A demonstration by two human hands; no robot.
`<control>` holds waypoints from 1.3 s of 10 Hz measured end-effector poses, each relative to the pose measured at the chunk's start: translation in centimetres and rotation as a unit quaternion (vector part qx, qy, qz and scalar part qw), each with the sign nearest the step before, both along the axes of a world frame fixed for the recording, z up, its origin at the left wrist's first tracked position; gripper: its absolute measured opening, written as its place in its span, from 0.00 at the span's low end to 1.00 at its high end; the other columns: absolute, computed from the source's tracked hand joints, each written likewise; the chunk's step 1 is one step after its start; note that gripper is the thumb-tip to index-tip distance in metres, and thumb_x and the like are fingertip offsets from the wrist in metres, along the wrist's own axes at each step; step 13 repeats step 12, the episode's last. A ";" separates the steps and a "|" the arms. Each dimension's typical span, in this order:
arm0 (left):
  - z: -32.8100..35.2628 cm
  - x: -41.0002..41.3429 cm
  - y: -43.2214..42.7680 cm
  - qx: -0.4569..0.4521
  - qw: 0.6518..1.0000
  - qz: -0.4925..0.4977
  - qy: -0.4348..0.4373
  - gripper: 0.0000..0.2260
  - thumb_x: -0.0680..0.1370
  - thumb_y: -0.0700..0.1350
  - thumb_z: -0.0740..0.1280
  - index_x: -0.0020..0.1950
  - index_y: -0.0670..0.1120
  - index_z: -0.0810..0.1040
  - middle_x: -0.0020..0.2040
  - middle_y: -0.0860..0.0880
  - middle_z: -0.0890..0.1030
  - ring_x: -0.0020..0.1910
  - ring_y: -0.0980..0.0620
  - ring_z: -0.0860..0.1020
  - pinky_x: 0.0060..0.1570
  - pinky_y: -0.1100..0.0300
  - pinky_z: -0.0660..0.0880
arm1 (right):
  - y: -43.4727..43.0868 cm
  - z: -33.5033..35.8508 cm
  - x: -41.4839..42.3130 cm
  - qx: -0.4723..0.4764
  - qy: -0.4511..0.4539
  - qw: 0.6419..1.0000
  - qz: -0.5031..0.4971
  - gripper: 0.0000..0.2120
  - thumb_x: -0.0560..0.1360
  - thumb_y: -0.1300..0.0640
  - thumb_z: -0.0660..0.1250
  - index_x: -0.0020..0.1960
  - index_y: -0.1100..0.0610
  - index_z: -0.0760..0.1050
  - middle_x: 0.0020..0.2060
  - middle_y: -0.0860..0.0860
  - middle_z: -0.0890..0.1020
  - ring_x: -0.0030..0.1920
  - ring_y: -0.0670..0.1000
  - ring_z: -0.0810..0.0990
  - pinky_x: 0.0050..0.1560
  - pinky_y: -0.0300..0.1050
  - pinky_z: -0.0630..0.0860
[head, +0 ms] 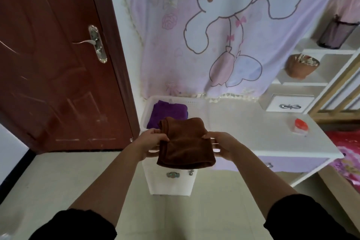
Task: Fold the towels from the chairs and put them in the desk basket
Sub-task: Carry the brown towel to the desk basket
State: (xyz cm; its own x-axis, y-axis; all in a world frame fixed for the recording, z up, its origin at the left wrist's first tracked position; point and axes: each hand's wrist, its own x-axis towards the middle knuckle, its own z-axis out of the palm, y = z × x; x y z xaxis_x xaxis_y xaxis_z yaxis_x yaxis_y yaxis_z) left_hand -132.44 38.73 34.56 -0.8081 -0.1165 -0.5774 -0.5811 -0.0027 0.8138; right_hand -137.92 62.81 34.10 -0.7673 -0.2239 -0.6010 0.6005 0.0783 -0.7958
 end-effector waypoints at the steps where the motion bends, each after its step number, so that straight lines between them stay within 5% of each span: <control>1: -0.5 -4.8 -2.6 0.004 1.000 0.014 -0.007 0.17 0.73 0.39 0.69 0.61 0.45 0.75 0.49 0.46 0.79 0.45 0.49 0.77 0.40 0.57 0.74 | -2.9 -0.2 -4.9 -0.005 0.003 1.000 -0.007 0.18 0.67 0.63 0.71 0.57 0.64 0.79 0.44 0.55 0.80 0.43 0.53 0.79 0.42 0.46 0.76; 4: -2.9 -16.1 -9.5 -0.021 0.999 -0.024 -0.034 0.18 0.71 0.40 0.71 0.59 0.49 0.75 0.57 0.44 0.80 0.53 0.45 0.78 0.49 0.53 0.77 | -9.7 -2.5 -13.6 0.016 -0.005 0.998 -0.068 0.15 0.68 0.63 0.71 0.55 0.64 0.77 0.46 0.55 0.79 0.45 0.54 0.77 0.41 0.46 0.73; 6: -5.1 -20.5 -12.2 -0.033 0.995 -0.085 -0.050 0.19 0.72 0.37 0.70 0.62 0.46 0.74 0.52 0.45 0.80 0.44 0.48 0.79 0.41 0.58 0.77 | -12.4 -4.9 -15.9 0.058 -0.020 0.991 -0.118 0.08 0.69 0.63 0.70 0.48 0.62 0.78 0.41 0.55 0.79 0.42 0.53 0.76 0.43 0.45 0.72; 8: -6.7 -21.1 -12.6 -0.169 0.973 -0.151 -0.049 0.18 0.70 0.39 0.74 0.56 0.47 0.71 0.51 0.42 0.81 0.40 0.47 0.81 0.41 0.52 0.80 | -13.0 -6.8 -15.5 0.106 -0.032 0.985 -0.131 0.07 0.70 0.65 0.71 0.48 0.62 0.79 0.37 0.54 0.79 0.37 0.51 0.77 0.36 0.42 0.71; 10: -5.7 -20.9 -12.1 -0.339 0.911 -0.234 -0.005 0.19 0.70 0.46 0.74 0.56 0.47 0.71 0.49 0.43 0.82 0.40 0.45 0.83 0.37 0.53 0.82 | -12.5 -6.9 -15.6 0.155 -0.001 0.983 -0.095 0.14 0.71 0.60 0.73 0.53 0.66 0.77 0.44 0.56 0.82 0.43 0.54 0.81 0.36 0.44 0.76; 13: -5.6 -20.8 -12.2 -0.311 0.931 -0.191 -0.026 0.18 0.74 0.51 0.69 0.56 0.43 0.69 0.50 0.42 0.80 0.41 0.45 0.83 0.38 0.54 0.81 | -11.8 -5.2 -16.9 0.227 0.063 0.971 -0.042 0.14 0.69 0.58 0.74 0.51 0.64 0.78 0.48 0.59 0.83 0.42 0.53 0.80 0.45 0.48 0.79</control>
